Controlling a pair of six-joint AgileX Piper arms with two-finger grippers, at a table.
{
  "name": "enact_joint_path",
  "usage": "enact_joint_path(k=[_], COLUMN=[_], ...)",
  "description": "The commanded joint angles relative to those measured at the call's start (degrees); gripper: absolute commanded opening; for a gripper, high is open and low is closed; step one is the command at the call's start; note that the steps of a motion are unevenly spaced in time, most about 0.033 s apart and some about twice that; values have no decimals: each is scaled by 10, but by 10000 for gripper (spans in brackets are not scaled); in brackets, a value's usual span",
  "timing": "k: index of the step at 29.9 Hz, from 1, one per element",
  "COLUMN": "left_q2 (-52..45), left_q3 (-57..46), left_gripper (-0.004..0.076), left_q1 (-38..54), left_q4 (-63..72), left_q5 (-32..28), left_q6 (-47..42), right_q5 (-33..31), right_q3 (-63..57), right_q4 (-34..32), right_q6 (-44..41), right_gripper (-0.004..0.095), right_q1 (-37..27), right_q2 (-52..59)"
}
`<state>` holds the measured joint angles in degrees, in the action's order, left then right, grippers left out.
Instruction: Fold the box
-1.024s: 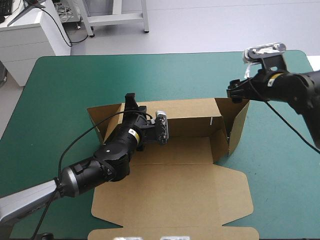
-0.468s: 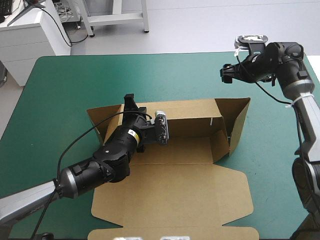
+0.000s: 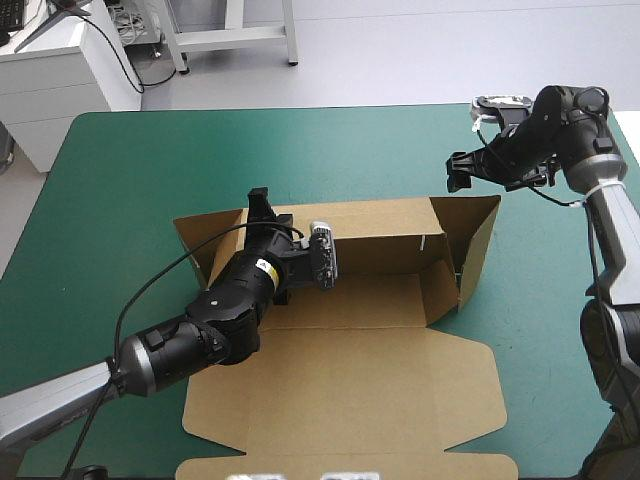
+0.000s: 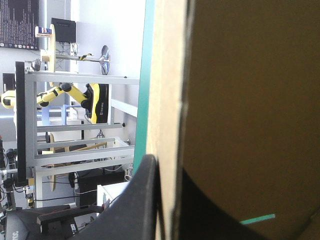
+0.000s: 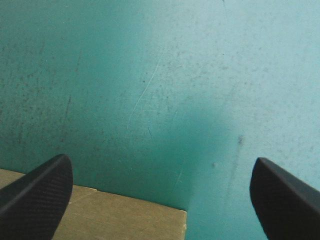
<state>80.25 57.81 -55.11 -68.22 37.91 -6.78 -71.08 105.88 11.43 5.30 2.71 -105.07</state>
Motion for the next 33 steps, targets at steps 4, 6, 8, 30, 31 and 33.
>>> enact_joint_path(k=[4,6,8,30,31,33], left_q2=[-10,-10,-10,-10,-10,-10], left_q3=[9,9,9,9,9,9], left_gripper=[-8,-8,-8,-8,-8,-8], left_q1=[-6,-6,-6,-6,-6,-6], left_q4=[29,31,31,33,33,33], left_q5=[-3,-3,-3,7,7,7], left_q6=[-10,-10,-10,-10,-10,-10], right_q5=[-6,-6,-6,86,97,130], right_q3=[-11,-34,-58,-273,-294,-335], right_q4=[37,33,33,73,79,97], right_q6=[6,7,13,82,90,109], right_gripper=[887,887,887,751,751,751], right_q1=[-5,-5,-5,-5,-5,-5], right_q2=[32,40,54,211,219,239])
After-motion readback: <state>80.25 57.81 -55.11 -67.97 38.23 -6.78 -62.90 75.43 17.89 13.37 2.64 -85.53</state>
